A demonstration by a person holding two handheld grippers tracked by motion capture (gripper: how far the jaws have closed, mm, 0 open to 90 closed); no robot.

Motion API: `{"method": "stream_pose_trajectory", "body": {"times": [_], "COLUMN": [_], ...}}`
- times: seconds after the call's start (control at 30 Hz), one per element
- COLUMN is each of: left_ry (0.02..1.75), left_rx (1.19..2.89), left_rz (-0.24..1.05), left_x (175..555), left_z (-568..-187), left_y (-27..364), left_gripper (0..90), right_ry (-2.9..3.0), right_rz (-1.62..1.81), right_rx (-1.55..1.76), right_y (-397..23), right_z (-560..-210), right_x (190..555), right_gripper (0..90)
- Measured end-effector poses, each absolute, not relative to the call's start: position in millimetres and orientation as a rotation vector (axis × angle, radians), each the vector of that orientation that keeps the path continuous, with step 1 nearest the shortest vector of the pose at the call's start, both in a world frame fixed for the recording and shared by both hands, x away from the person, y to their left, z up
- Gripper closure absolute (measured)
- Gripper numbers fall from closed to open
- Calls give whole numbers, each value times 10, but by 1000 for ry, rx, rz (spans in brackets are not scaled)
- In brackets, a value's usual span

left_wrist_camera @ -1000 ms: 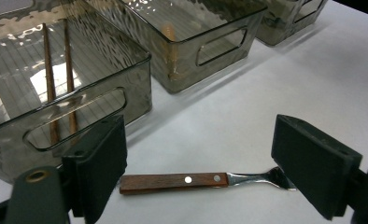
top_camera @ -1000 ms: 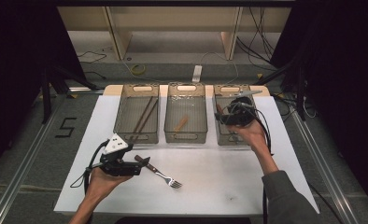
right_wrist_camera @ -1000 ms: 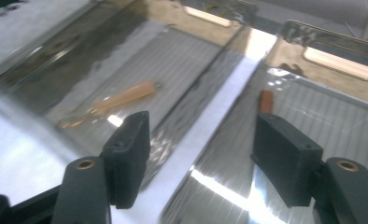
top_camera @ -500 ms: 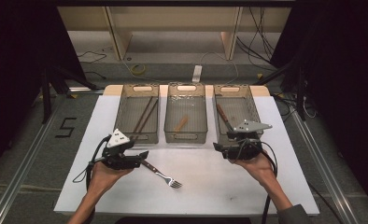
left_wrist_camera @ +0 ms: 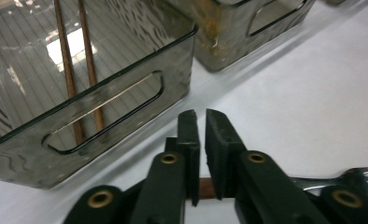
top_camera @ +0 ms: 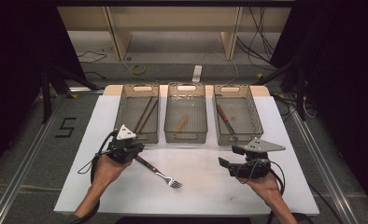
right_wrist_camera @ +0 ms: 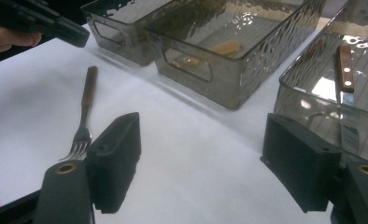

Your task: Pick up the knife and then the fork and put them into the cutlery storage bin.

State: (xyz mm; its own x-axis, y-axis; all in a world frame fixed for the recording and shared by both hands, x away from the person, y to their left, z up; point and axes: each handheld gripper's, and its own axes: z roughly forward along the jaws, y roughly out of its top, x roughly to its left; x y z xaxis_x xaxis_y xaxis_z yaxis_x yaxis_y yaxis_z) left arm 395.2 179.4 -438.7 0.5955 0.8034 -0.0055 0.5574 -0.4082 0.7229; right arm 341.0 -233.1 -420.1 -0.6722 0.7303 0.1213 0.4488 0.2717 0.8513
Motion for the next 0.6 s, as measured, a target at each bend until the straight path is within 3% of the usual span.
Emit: {"method": "stream_pose_trajectory", "body": {"times": [0.6], "left_ry": [1090], "left_rx": [2269], "left_rz": [394], "left_x": [4151], "left_z": [-4615], "left_y": [1670], "left_gripper": [887], "right_ry": [2336], "right_rz": [1350], "right_rx": [1049], "right_y": [-2230], "right_z": [-4321], "right_x": [3229], "right_gripper": [253]}}
